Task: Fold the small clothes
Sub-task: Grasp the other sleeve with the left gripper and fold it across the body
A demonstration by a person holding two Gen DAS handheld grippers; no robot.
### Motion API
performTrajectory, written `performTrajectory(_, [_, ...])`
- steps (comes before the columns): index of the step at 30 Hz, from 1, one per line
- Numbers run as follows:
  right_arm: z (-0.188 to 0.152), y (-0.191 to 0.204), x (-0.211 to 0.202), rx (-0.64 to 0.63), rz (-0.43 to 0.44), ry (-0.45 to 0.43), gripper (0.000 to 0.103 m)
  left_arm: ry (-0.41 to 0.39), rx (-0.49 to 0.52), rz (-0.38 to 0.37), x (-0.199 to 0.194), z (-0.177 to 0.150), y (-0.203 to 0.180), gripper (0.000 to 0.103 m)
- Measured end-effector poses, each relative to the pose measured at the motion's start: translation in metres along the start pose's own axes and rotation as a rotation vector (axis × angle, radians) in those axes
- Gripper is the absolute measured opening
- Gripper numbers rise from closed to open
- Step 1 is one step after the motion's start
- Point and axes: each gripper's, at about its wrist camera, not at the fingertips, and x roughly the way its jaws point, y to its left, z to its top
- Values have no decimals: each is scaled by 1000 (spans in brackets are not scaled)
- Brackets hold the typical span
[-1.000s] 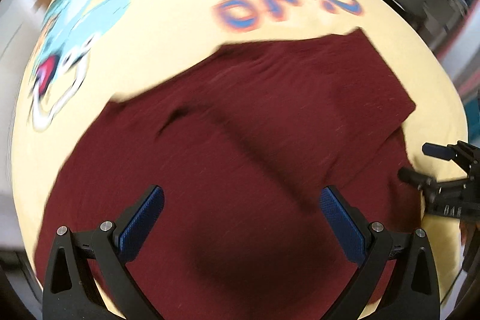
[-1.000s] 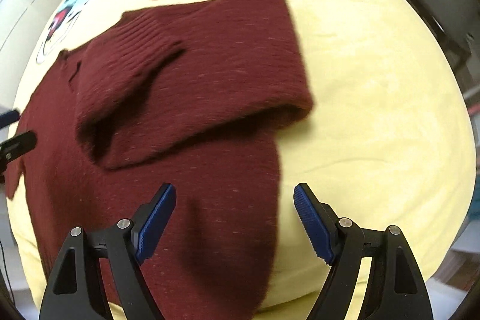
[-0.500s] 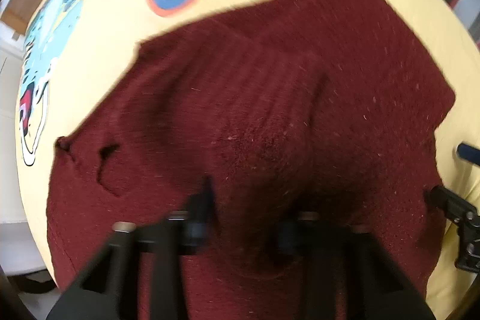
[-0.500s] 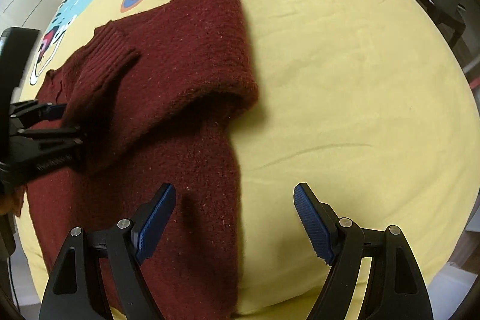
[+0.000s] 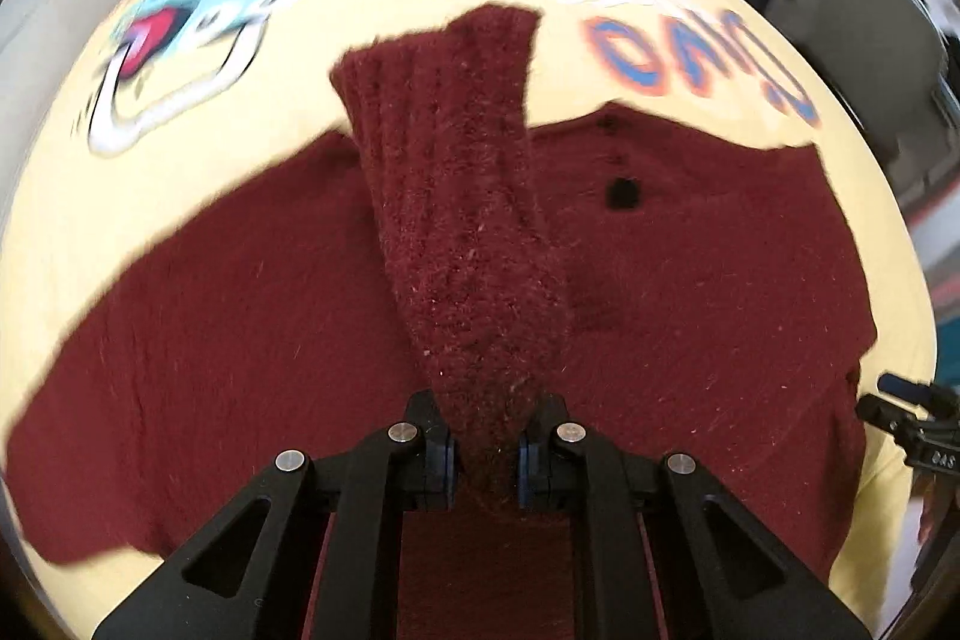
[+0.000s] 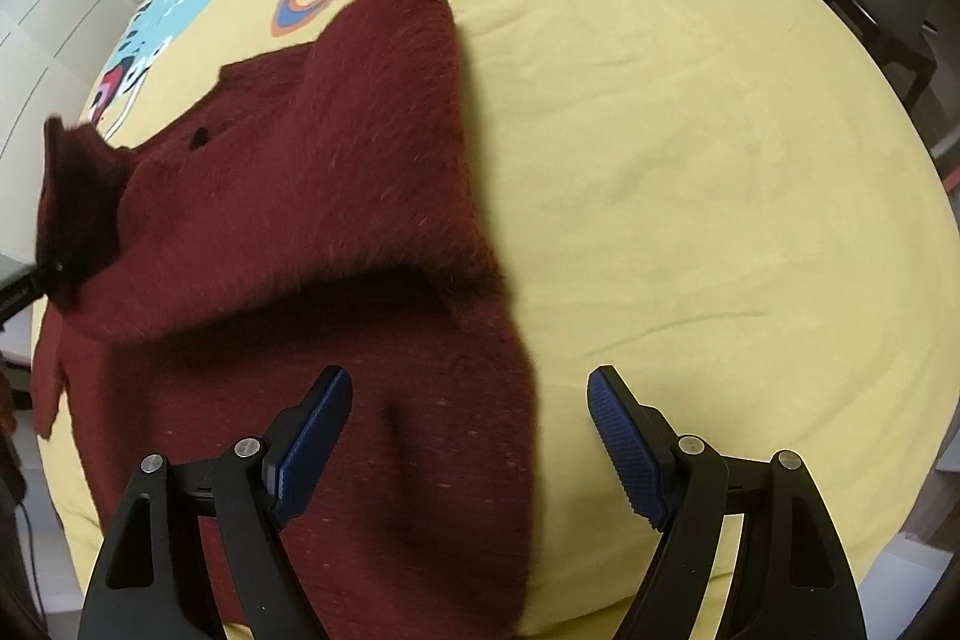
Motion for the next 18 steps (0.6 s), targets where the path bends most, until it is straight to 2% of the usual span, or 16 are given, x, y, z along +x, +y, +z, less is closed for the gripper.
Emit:
performTrajectory(3, [2, 12, 2, -21, 2, 7, 82, 39, -95, -37, 19, -17, 24, 15])
performTrajectory(5, [4, 20, 6, -41, 0, 13, 82, 63, -145, -56, 29, -21, 26, 18])
performTrajectory(7, [5, 26, 9, -55, -4, 19, 82, 82, -198, -83, 30, -35, 25, 25])
performTrajectory(10, [6, 31, 11, -64, -11, 23, 82, 87, -214, -64, 22, -37, 40, 48])
performTrajectory(12, [6, 31, 11, -64, -14, 24, 82, 103, -213, -20, 8, -34, 48, 85])
performTrajectory(13, [6, 30, 9, -64, -14, 25, 82, 106, -214, -11, 4, -33, 43, 93])
performTrajectory(14, [6, 30, 9, -65, -14, 25, 82, 104, -220, -7, -1, -34, 51, 99])
performTrajectory(18, [6, 30, 9, -63, -14, 25, 82, 79, -263, 4, -18, -24, 86, 102])
